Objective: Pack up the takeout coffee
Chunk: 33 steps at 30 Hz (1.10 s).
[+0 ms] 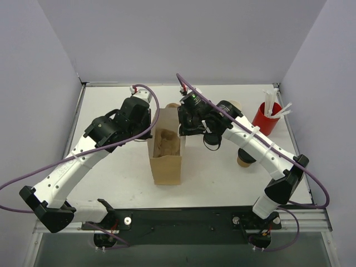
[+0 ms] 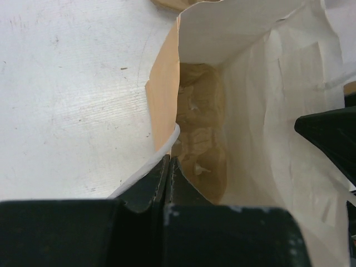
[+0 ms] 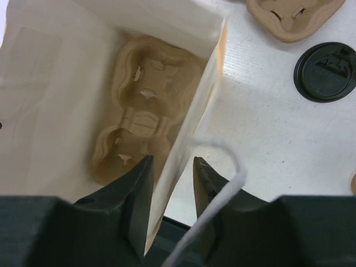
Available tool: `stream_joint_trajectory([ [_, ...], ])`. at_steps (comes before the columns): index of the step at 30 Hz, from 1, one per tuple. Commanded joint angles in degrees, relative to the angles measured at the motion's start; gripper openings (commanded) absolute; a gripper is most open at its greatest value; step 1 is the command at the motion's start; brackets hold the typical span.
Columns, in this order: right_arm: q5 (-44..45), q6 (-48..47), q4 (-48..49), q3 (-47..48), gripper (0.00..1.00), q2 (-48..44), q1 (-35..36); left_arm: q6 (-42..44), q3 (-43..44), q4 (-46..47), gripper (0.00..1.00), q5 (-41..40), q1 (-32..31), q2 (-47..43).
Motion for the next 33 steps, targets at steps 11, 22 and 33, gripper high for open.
stream_joint_trajectory([
  [11,-0.8,-6.9,2.7,-0.9,0.8,-8.4,0.4,-0.1,-2.7,2.7,0.0,-0.3,0.4,-1.2],
  [22,4.5,-6.6,4.8,-6.4,0.9,-20.4,0.2,-0.1,-4.7,5.1,0.0,1.0,0.4,-2.6],
  [33,13.7,3.0,-4.1,-14.8,0.92,-27.4,-8.6,-3.9,-7.5,8.5,0.0,1.3,0.4,-5.2],
])
